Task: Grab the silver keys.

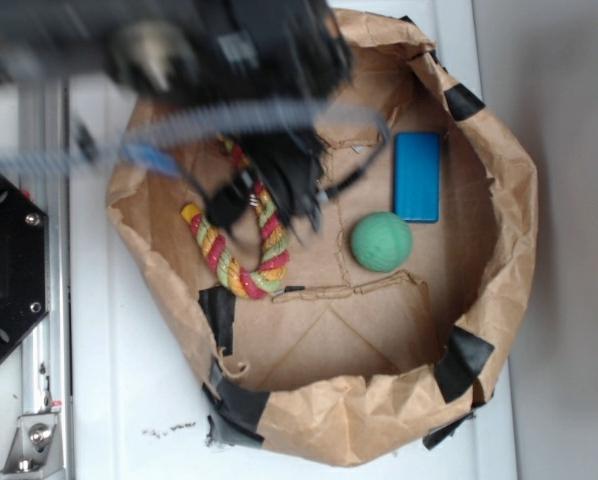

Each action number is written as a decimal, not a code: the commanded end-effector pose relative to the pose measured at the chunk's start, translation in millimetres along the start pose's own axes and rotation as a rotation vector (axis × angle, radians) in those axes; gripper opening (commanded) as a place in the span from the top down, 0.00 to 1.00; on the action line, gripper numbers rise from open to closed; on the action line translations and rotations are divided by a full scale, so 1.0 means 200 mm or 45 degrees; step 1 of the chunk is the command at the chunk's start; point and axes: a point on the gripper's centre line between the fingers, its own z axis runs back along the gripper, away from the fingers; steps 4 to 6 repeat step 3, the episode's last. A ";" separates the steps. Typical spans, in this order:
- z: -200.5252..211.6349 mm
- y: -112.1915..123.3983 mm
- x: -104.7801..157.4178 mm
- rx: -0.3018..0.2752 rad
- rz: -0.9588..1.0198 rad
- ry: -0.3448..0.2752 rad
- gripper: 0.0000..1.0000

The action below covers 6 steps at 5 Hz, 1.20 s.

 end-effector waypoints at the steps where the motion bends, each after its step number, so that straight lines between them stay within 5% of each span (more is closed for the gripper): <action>1: -0.01 -0.25 -0.03 0.085 -0.248 -0.140 1.00; 2: 0.02 -0.26 0.03 0.033 -0.253 -0.095 1.00; 6: 0.02 -0.26 0.05 0.045 -0.219 -0.110 1.00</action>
